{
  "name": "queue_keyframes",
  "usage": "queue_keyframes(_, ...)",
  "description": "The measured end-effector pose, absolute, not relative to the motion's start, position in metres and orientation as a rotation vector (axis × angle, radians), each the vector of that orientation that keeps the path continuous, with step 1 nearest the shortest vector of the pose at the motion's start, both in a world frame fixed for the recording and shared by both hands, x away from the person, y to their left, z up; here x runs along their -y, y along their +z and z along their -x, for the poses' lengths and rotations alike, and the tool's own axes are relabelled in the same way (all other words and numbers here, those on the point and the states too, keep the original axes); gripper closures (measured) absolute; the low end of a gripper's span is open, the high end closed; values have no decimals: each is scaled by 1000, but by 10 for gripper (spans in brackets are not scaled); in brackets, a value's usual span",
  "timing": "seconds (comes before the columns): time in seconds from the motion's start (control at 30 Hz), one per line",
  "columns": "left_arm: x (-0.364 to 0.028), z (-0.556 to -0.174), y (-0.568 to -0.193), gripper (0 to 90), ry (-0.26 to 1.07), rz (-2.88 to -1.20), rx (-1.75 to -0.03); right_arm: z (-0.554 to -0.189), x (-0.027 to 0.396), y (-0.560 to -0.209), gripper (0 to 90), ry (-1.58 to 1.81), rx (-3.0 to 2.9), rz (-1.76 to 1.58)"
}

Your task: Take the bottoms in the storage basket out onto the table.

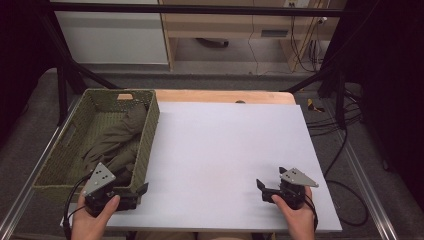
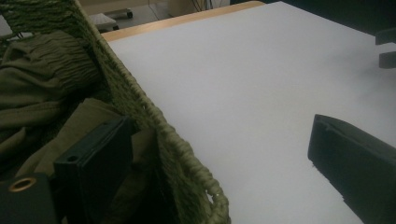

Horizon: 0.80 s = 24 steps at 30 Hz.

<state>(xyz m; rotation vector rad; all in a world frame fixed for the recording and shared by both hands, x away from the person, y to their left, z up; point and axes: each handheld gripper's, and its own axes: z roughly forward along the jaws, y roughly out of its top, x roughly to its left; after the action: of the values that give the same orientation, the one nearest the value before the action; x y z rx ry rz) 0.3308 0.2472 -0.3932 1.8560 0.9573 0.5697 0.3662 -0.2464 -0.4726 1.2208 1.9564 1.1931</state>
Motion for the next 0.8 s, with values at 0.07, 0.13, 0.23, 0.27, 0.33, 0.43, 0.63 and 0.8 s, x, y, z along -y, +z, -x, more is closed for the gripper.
queue_keyframes(0.07, -247, -330, -389, 66, 571, -1855, -950, -366, 246, -472, 79, 1194, -1951, -1221)
queue_keyframes(0.13, -248, -330, -384, 65, 574, -1855, -945, -367, 245, -472, 79, 1199, -1952, -1217)
queue_keyframes(0.23, -249, -331, -378, 63, 567, -1853, -941, -366, 244, -472, 79, 1199, -1956, -1211)
queue_keyframes(0.27, -249, -331, -376, 63, 570, -1856, -941, -366, 244, -472, 79, 1199, -1956, -1211)
queue_keyframes(0.33, -250, -333, -373, 61, 563, -1856, -943, -367, 244, -472, 78, 1194, -1960, -1208)
queue_keyframes(0.43, -252, -337, -370, 57, 576, -1861, -955, -366, 246, -472, 78, 1202, -1954, -1210)
queue_keyframes(0.63, -254, -350, -356, 62, 568, -1877, -973, -364, 247, -472, 75, 1204, -1953, -1209)
queue_keyframes(0.8, -255, -358, -341, 65, 587, -1908, -965, -365, 245, -472, 74, 1201, -1960, -1206)
